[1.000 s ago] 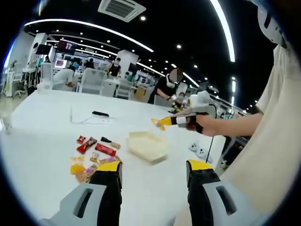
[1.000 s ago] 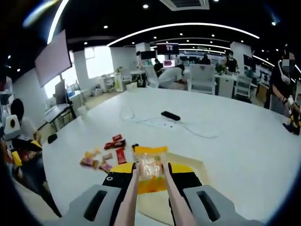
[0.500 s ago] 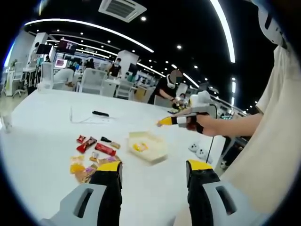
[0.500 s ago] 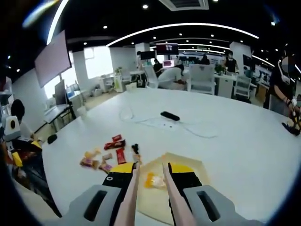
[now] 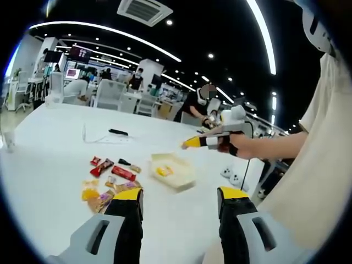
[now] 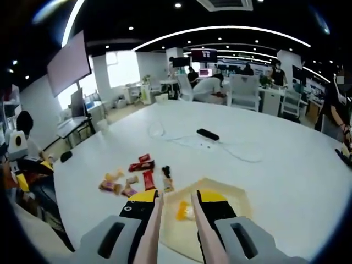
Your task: Place the target food into the container with the food tongs after gripping and lifting it, then release it inside without dropping or visibly crushing the food.
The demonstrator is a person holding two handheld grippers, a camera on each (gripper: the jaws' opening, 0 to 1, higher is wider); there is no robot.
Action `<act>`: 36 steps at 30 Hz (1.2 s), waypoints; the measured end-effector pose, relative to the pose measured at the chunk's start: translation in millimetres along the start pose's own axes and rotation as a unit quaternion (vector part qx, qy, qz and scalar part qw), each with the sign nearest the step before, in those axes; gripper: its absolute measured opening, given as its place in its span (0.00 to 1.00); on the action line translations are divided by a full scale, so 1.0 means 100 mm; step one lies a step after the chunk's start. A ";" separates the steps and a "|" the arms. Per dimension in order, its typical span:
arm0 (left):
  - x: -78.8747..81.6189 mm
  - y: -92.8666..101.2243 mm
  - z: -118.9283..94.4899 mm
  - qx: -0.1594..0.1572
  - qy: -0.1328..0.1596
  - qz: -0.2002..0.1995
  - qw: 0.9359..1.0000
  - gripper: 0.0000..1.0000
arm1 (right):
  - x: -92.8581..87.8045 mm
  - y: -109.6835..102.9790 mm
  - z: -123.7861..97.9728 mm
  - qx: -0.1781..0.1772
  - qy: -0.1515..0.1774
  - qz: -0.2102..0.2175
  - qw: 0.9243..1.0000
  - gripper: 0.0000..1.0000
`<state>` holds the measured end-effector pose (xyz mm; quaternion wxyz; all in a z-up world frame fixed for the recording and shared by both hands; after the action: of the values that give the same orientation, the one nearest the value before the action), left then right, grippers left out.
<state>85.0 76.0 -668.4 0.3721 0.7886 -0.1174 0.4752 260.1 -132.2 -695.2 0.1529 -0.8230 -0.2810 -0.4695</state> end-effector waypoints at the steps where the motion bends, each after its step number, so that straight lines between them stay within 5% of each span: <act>1: 0.00 0.00 0.00 0.001 0.000 0.000 1.000 0.53 | 0.00 -0.01 0.01 0.002 0.000 -0.001 1.000 0.27; 36: -0.05 -0.11 -0.28 0.035 0.021 -0.017 0.999 0.53 | 0.12 -0.77 0.42 0.103 -0.032 -0.082 0.991 0.27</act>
<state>69.7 102.1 -670.5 0.3543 0.7930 -0.0794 0.4891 247.0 -46.0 -707.2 0.1888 -0.7917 -0.3989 -0.4224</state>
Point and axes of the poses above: the point that each gripper's makers call its tool centre point, and the gripper's own axes: z roughly forward along the fingers, y roughly to its right, x roughly out of its top, the point moved 1 cm from there along -z, roughly backward along the fingers, and after that the axes turned 6 degrees about -z, right-handed, at the moved point
